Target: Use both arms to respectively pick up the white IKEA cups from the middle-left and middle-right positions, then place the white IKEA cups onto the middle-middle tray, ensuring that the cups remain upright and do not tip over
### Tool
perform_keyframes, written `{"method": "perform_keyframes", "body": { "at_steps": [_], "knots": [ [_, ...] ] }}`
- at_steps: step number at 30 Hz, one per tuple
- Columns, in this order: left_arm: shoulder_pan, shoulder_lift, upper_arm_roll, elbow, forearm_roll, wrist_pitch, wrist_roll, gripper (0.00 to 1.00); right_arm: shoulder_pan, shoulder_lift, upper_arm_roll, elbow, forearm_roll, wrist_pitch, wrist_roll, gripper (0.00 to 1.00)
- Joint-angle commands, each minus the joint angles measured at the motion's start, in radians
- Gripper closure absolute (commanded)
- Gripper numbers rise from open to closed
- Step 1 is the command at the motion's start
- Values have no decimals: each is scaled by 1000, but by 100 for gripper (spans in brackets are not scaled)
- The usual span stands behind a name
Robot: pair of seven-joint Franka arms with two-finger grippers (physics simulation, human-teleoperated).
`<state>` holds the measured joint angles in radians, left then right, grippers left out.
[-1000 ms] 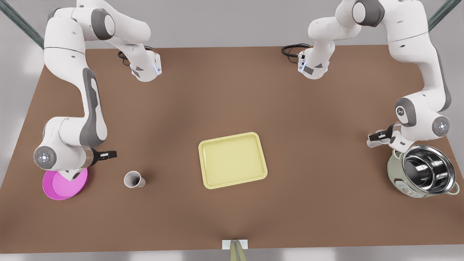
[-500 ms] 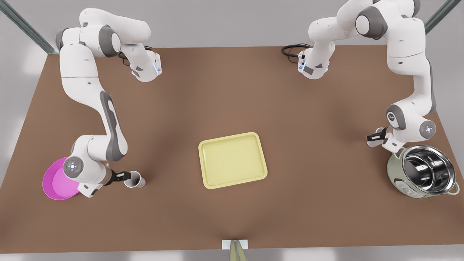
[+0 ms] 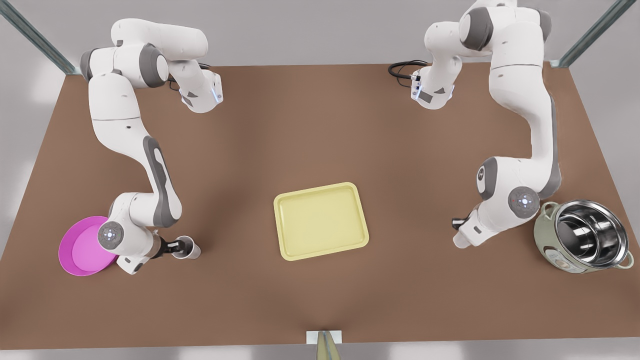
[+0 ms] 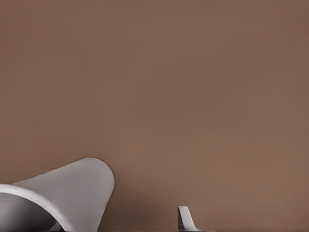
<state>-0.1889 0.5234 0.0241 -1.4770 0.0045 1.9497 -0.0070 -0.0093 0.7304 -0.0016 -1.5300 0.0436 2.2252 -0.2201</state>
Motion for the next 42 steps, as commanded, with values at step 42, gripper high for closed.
{"method": "perform_keyframes", "body": {
  "at_steps": [42],
  "knots": [
    [-379, 428, -119, 403, -75, -117, -1288, 51, 522, 52, 12, 76, 202, 30, 289, 79]
  ]
}}
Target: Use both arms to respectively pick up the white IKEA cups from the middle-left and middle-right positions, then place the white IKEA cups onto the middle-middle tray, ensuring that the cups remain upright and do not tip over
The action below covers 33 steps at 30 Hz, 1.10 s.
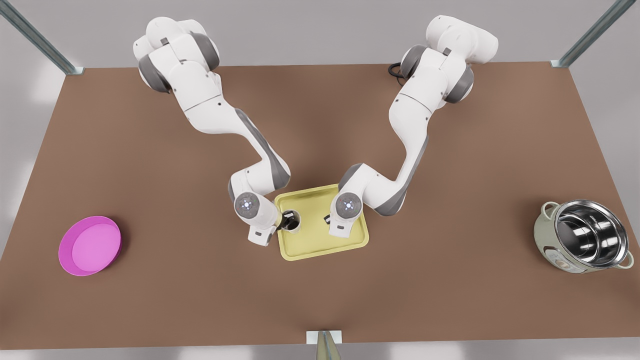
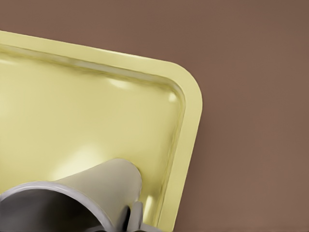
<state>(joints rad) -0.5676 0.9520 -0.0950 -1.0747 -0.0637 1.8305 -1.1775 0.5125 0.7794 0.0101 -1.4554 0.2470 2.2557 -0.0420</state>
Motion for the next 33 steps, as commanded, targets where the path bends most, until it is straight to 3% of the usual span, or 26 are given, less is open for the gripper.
{"method": "perform_keyframes", "body": {
  "at_steps": [1, 2, 3, 5, 11, 14, 16, 18, 19, 20, 23, 24, 25, 26, 28, 32, 33],
  "knots": [
    [0, -1, 0, 1, -7, 3, -117, 44, 3, 1, 1, 4, -2, -1, 114, 79],
    [0, -1, 0, 1, -7, 3, -119, 34, 6, 1, -1, 7, -2, -1, 123, 44],
    [0, -3, 0, 1, -7, -4, -122, 17, 11, 1, -1, 7, -3, -1, 126, 0],
    [0, -7, 0, 1, -7, -8, -123, 0, 11, 0, -1, 9, -2, -1, 129, 0],
    [5, -26, 0, 6, -8, -65, -125, 0, 11, -11, -1, 30, 0, -4, 122, 0],
    [6, -53, 1, 7, -8, -99, -143, 0, 15, -135, -1, 26, 0, -125, 123, 0],
    [48, -142, 9, 19, -7, -221, -162, 0, -14, -213, -13, 26, -14, -266, 110, 0],
    [251, -260, 12, 159, 2, -552, -108, 0, -127, -209, -13, 18, -14, -404, 113, 0],
    [362, -332, 31, 168, 24, -642, 143, 0, -189, -190, -15, 18, -28, -462, 110, 0],
    [420, -354, 34, 168, 194, -695, 577, 0, -250, -172, -13, 20, -74, -485, 103, 0],
    [511, -452, 41, 156, 277, -752, 1158, 0, -347, -164, -33, 32, -248, -501, 67, 0],
    [546, -548, 41, 23, 278, -690, 1402, 0, -350, -177, -41, 61, -288, -502, 62, 0],
    [554, -706, 37, -271, 265, -445, 1509, 0, -367, -206, -38, 81, -324, -527, 62, 0],
    [545, -711, 41, -281, 112, -416, 1362, 0, -362, -265, -48, 81, -328, -554, 67, 0],
    [546, -688, 43, -173, 93, -531, 1352, 0, -368, -426, -50, 82, -328, -752, 85, 0],
    [543, -673, 37, -148, 96, -580, 1349, 0, -393, -678, -48, -25, -272, -765, 122, 0],
    [543, -661, 37, -148, 100, -577, 1348, 0, -394, -680, -50, -36, -270, -780, 123, 0]
  ]
}}
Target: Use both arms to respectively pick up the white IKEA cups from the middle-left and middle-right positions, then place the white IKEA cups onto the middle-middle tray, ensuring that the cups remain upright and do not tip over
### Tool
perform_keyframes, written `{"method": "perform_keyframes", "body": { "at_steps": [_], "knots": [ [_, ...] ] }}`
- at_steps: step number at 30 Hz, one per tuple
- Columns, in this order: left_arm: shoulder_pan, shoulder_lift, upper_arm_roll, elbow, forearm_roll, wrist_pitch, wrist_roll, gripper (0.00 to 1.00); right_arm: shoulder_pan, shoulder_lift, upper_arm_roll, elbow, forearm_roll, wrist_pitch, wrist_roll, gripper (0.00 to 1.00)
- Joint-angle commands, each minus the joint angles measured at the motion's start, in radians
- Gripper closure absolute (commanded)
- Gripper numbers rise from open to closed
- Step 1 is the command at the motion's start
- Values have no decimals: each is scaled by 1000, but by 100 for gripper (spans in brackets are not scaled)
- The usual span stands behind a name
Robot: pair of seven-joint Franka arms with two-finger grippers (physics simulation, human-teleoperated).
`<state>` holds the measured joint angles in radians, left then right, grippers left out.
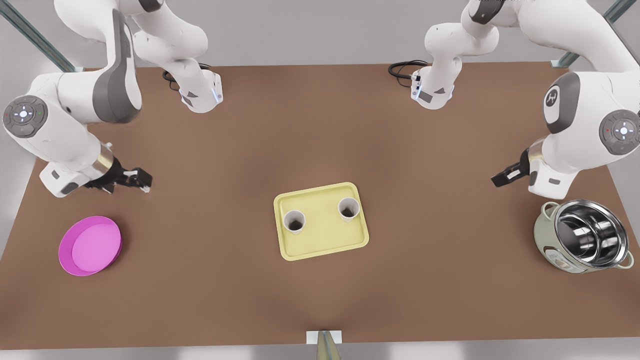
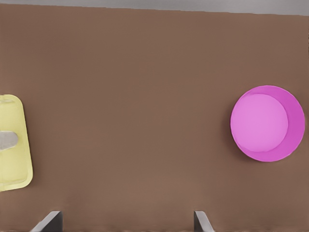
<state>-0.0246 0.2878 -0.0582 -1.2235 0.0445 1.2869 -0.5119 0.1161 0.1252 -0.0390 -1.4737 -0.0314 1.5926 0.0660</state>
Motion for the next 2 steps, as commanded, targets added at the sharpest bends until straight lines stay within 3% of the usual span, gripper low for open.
{"method": "perform_keyframes", "body": {
  "at_steps": [1, 2],
  "knots": [
    [3, 4, 0, 2, -9, -34, 684, 0, -1, -26, -2, -19, 8, -121, 17, 0],
    [0, 24, 0, 2, -8, -5, 682, 0, -1, -26, -2, -17, 8, -123, 18, 0]
  ]
}}
